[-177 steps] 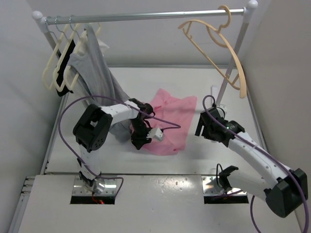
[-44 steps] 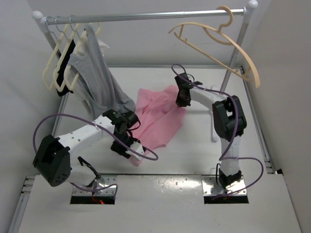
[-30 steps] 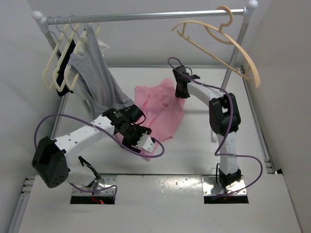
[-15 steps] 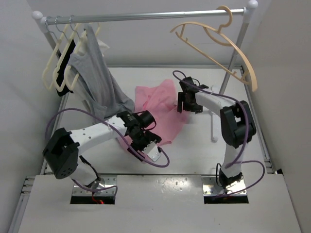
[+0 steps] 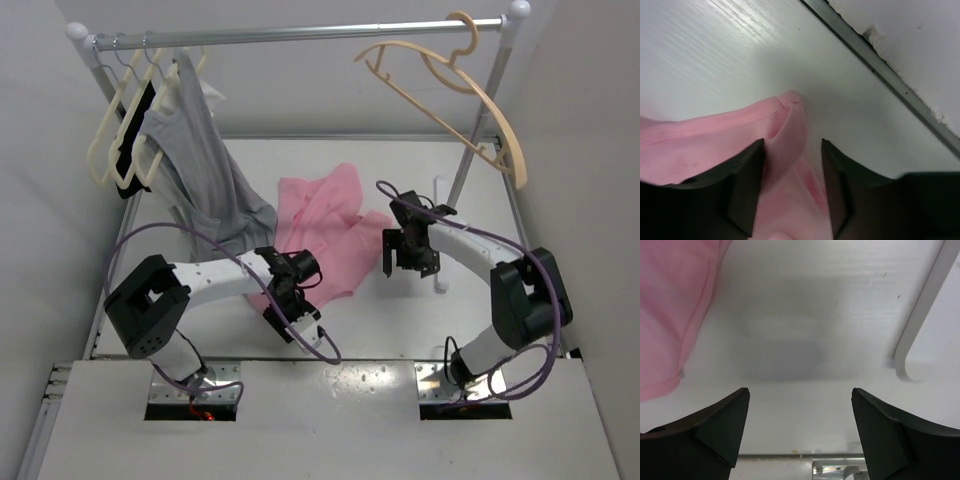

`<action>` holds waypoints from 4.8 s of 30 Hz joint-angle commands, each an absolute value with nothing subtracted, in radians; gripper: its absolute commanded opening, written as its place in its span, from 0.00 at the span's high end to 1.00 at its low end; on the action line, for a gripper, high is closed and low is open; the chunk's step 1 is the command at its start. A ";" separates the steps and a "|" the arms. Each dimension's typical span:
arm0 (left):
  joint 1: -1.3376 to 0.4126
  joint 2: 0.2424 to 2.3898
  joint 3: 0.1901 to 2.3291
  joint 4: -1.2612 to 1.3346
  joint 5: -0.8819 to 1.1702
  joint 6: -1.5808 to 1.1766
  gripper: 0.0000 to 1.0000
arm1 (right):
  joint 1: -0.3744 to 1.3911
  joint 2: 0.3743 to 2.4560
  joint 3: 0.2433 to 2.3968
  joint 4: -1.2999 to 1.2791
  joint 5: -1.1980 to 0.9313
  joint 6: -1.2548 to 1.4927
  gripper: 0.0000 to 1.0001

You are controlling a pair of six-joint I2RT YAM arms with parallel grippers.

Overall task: Place the t-shirt on the hanger
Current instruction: Move the tshirt to the center of the board, then grab a hanger with the right arm, then place tshirt on hanger

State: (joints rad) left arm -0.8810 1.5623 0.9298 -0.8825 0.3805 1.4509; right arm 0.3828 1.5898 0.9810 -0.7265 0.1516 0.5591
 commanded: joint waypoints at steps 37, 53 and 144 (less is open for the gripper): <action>-0.882 1.491 0.811 -0.701 0.376 1.212 0.68 | 0.425 1.272 1.993 -0.572 0.201 0.361 0.24; -0.882 1.471 0.784 -0.672 0.376 1.203 0.69 | 0.416 1.314 1.948 -0.804 0.661 0.163 0.13; -0.373 1.761 1.451 -0.591 0.454 0.223 1.00 | 0.426 0.954 1.302 -1.146 0.067 0.049 1.00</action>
